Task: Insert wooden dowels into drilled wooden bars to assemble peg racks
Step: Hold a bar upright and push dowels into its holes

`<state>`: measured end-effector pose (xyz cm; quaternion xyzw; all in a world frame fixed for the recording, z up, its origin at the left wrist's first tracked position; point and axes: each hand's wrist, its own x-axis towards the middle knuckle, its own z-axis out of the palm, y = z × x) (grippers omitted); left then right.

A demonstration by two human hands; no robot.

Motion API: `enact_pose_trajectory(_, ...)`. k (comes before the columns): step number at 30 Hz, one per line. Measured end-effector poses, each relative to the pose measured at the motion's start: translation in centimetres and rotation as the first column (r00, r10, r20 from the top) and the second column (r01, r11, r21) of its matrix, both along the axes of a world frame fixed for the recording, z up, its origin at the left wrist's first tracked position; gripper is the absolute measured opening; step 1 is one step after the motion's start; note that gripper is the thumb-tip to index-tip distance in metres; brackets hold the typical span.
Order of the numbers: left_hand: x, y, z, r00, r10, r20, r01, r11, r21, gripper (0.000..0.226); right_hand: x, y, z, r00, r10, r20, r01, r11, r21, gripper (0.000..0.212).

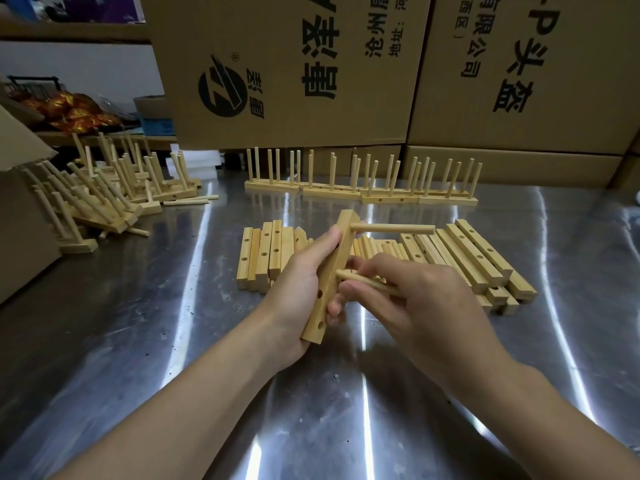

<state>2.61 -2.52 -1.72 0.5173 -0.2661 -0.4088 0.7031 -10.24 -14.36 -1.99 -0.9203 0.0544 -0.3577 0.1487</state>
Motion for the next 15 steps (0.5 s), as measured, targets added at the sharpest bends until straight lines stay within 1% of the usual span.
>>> enact_pose_trajectory(2, -0.25, -0.03, 0.03, 0.999, -0.009, 0.036, 0.01, 1.0, -0.029, 0.057, -0.08, 0.05, 0.11, 0.999, 0.036, -0.004, -0.036, 0.999, 0.022, 0.025)
enact_pose_trajectory(4, -0.63, 0.03, 0.0, 0.993, -0.033, 0.115, 0.041, 0.997, -0.067, 0.05, -0.12, 0.03, 0.11, 0.996, 0.091, -0.008, -0.09, 0.992, 0.09, 0.027)
enact_pose_trajectory(6, -0.93, 0.18, 0.02, 0.982, -0.052, 0.184, 0.069, 0.994, -0.087, 0.047, -0.05, 0.01, 0.0, 0.993, 0.114, -0.012, -0.111, 0.983, 0.148, 0.027)
enact_pose_trajectory(10, -1.02, 0.59, 0.17, 0.974, -0.094, 0.204, 0.11, 0.992, -0.068, 0.046, -0.16, 0.31, -0.08, 0.977, 0.212, 0.009, -0.204, 0.928, 0.31, 0.021)
enact_pose_trajectory(13, -0.96, 0.63, 0.15, 0.959, -0.097, 0.265, 0.111, 0.993, -0.039, 0.047, -0.25, 0.57, 0.15, 0.95, 0.313, -0.001, -0.277, 0.842, 0.464, 0.027)
enact_pose_trajectory(14, -0.92, 0.64, 0.14, 0.956, -0.099, 0.278, 0.115, 0.992, -0.043, 0.048, -0.25, 0.64, 0.33, 0.938, 0.347, 0.006, -0.295, 0.789, 0.539, 0.029)
enact_pose_trajectory(15, -0.9, 0.64, 0.16, 0.953, -0.1, 0.287, 0.119, 0.992, -0.048, 0.047, -0.31, 0.74, 0.52, 0.924, 0.381, 0.03, -0.314, 0.714, 0.626, 0.03)
